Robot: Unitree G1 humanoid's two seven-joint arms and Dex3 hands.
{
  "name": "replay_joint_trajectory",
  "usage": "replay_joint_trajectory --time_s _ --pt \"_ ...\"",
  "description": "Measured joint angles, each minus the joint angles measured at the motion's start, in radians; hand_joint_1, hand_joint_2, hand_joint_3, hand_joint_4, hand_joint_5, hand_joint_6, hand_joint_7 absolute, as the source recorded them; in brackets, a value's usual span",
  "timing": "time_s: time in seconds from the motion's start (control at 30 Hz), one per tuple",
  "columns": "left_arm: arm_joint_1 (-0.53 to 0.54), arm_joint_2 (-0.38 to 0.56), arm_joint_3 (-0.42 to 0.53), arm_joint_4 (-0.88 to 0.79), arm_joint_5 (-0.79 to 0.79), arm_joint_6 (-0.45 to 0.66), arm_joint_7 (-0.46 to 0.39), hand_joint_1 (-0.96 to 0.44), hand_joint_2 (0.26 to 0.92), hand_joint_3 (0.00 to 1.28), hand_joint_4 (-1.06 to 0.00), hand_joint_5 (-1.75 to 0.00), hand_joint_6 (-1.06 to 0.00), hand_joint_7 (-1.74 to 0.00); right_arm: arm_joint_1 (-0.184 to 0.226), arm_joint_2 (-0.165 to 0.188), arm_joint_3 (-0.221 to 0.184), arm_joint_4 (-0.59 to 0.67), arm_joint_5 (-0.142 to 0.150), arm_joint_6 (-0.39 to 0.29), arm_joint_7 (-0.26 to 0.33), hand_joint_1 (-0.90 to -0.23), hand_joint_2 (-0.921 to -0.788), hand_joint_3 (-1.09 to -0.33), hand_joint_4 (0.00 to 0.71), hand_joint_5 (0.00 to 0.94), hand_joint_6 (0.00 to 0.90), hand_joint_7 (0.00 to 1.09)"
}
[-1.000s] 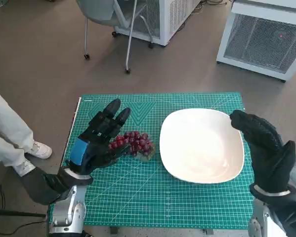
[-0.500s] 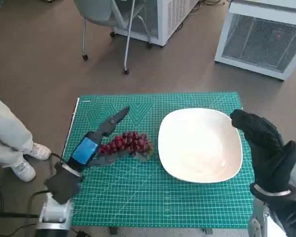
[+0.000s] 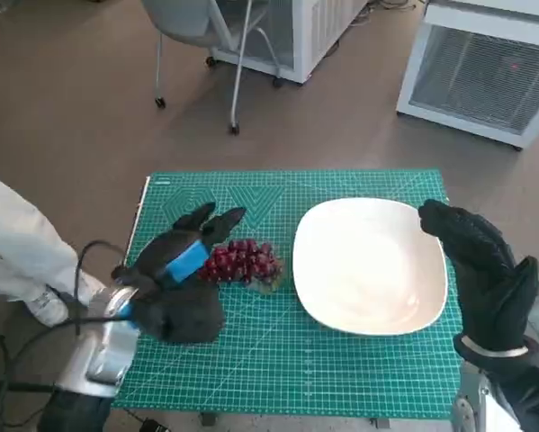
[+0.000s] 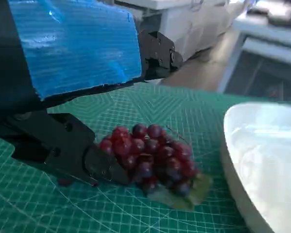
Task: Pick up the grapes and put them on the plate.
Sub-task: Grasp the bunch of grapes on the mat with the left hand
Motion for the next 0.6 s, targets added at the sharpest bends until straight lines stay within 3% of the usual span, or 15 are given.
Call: replay_joint_trajectory --time_s 0.6 --pt "-0.114 -0.056 -0.107 0.154 -0.001 0.147 -0.013 -0.07 0.748 0.01 0.00 0.00 -0.14 0.00 0.002 -0.003 -0.002 0.000 0.007 0.001 0.003 -0.497 -0.921 -0.534 0.481 0.000 0.165 0.63"
